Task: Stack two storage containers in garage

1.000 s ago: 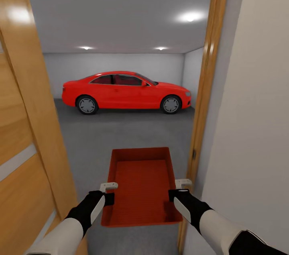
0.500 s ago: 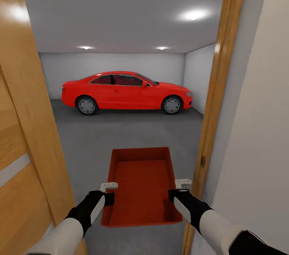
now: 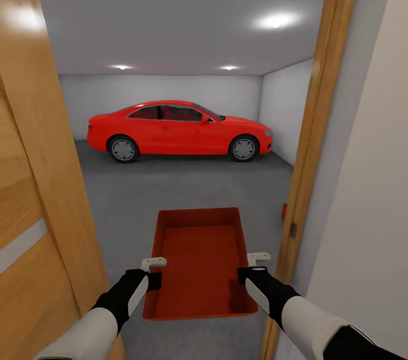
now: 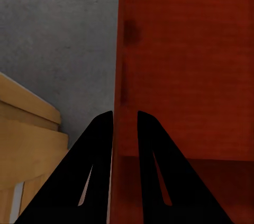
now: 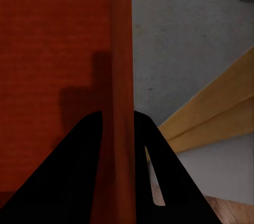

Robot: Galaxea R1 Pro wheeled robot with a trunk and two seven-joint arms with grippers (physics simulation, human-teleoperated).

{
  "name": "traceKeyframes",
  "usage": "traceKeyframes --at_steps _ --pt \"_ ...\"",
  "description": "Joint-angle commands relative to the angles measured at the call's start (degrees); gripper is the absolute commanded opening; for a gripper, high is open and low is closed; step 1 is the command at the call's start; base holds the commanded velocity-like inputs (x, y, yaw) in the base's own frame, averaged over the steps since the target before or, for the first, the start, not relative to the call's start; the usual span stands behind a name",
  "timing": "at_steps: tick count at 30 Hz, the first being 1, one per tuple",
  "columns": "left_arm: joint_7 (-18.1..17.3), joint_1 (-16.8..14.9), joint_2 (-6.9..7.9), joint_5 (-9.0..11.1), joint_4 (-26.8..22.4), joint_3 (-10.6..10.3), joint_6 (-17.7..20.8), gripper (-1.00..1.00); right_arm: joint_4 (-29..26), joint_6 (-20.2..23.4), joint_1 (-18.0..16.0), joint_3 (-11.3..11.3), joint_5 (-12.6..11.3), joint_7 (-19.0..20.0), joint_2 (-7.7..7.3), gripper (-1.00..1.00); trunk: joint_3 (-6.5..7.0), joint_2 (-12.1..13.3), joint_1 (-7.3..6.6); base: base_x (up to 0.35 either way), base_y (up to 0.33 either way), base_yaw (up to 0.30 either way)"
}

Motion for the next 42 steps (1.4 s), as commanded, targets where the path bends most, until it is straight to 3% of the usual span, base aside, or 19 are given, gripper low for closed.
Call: traceKeyframes --at_steps 1,9,10,11,17,24,42 --pt "2.12 0.02 1.37 -1.63 -0.25 -0.43 0.33 -1.0 0.03 0.35 -0.06 -0.02 -1.39 -0.52 -0.05 -1.0 -0.02 -0.05 0.02 0.001 0.003 0.0" --pt "2.17 0.03 1.37 -1.64 -0.25 -0.43 0.33 -1.0 0.03 0.35 -0.06 -0.04 -1.39 -0.52 -0.05 -1.0 -0.02 -0.05 0.02 0.0 0.0 0.0" --pt "0.71 0.02 0.33 0.26 -0.26 -0.34 0.23 -1.0 0.03 0.35 -0.06 0.13 -0.64 -0.52 -0.04 -1.0 -0.03 -0.06 0.02 0.0 0.0 0.0" --pt "0.76 -0.01 0.46 0.88 -0.29 -0.35 0.23 -1.0 0.0 0.19 -0.06 0.05 -0.32 -0.52 -0.01 -1.0 -0.03 -0.06 0.02 0.0 0.0 0.0" --pt "1.21 -0.06 0.72 2.52 -0.33 -0.92 0.24 -1.0 -0.05 -0.17 -0.06 0.22 -0.77 -0.52 -0.07 -1.0 -0.03 -0.06 0.02 0.0 0.0 0.0" --pt "1.16 -0.06 0.57 1.81 -0.34 -0.76 0.24 -1.0 -0.06 -0.56 -0.06 1.38 -1.57 -0.52 -0.21 -1.0 -0.03 -0.06 0.02 0.082 0.0 0.0" --pt "1.16 -0.06 0.61 1.95 -0.17 -0.85 0.24 -1.0 -0.06 -0.6 -0.06 1.81 -2.0 -0.52 -0.21 -1.0 -0.03 -0.06 0.02 0.313 0.0 0.0"
